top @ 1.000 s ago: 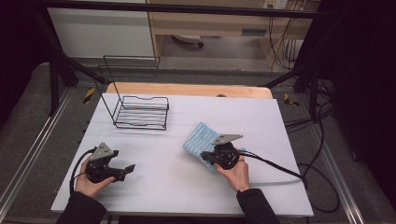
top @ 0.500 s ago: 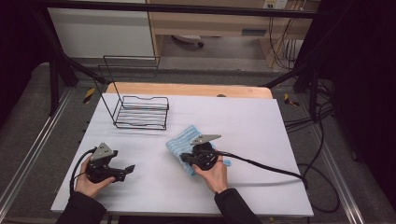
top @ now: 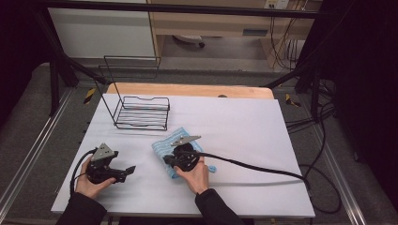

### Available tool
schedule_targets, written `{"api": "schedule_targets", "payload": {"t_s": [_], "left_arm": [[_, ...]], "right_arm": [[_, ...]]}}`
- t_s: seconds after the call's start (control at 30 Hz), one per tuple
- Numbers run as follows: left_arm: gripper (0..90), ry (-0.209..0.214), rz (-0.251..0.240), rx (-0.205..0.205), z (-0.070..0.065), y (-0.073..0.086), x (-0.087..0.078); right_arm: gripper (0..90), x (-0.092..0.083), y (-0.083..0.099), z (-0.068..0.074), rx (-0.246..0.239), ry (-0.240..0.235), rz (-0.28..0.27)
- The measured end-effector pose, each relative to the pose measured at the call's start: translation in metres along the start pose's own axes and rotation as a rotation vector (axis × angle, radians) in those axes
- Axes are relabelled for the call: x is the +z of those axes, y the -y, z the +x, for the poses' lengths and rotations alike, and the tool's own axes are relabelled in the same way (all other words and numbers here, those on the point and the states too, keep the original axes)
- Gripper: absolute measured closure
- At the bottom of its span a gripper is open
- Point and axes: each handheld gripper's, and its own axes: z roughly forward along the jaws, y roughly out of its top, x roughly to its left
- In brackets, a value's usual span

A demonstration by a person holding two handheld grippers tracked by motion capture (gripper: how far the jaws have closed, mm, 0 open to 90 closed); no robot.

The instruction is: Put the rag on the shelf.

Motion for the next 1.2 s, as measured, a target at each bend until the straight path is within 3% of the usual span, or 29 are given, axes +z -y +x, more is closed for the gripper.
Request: {"api": "schedule_targets", "payload": {"t_s": [0.13, 0.23, 0.33, 0.43, 0.53, 0.57, 0.6, 0.7, 0.83, 1.03, 1.2], "left_arm": [[6.7, 0.000, 0.000, 0.004, 0.000, 0.000, 0.000], [6.7, 0.000, -0.001, 0.004, 0.000, 0.000, -0.001], [6.6, -0.001, 0.000, 0.000, 0.000, 0.000, -0.001], [6.6, -0.001, 0.002, 0.004, 0.000, 0.000, -0.001], [6.4, -0.002, 0.001, 0.001, -0.001, 0.000, 0.000], [6.4, -0.002, 0.001, 0.001, -0.001, 0.000, 0.000], [6.4, -0.002, 0.002, 0.000, -0.001, 0.000, 0.000], [6.4, -0.002, 0.007, 0.004, -0.001, 0.000, 0.000], [6.4, -0.001, 0.008, 0.006, -0.002, 0.000, 0.001], [6.4, 0.000, 0.009, 0.005, -0.002, 0.000, 0.001], [6.5, 0.003, 0.010, 0.004, -0.002, 0.000, 0.001]], "right_arm": [[83.4, 0.015, 0.001, 0.005, -0.011, -0.010, 0.012], [67.0, 0.017, 0.002, 0.006, -0.005, -0.044, -0.003], [57.1, 0.007, -0.003, 0.007, -0.020, -0.055, -0.032], [47.7, -0.007, -0.012, 0.007, -0.059, -0.024, -0.055], [41.8, -0.023, -0.015, -0.002, -0.080, 0.019, -0.066], [41.8, -0.023, -0.015, -0.002, -0.080, 0.019, -0.066], [40.6, -0.033, -0.014, -0.014, -0.080, 0.054, -0.059], [40.7, -0.046, -0.006, -0.033, -0.064, 0.099, -0.038], [45.4, -0.054, 0.011, -0.054, -0.043, 0.148, 0.008], [59.3, -0.052, 0.031, -0.069, -0.005, 0.146, 0.034], [61.6, -0.050, 0.031, -0.071, -0.009, 0.131, 0.026]]}}
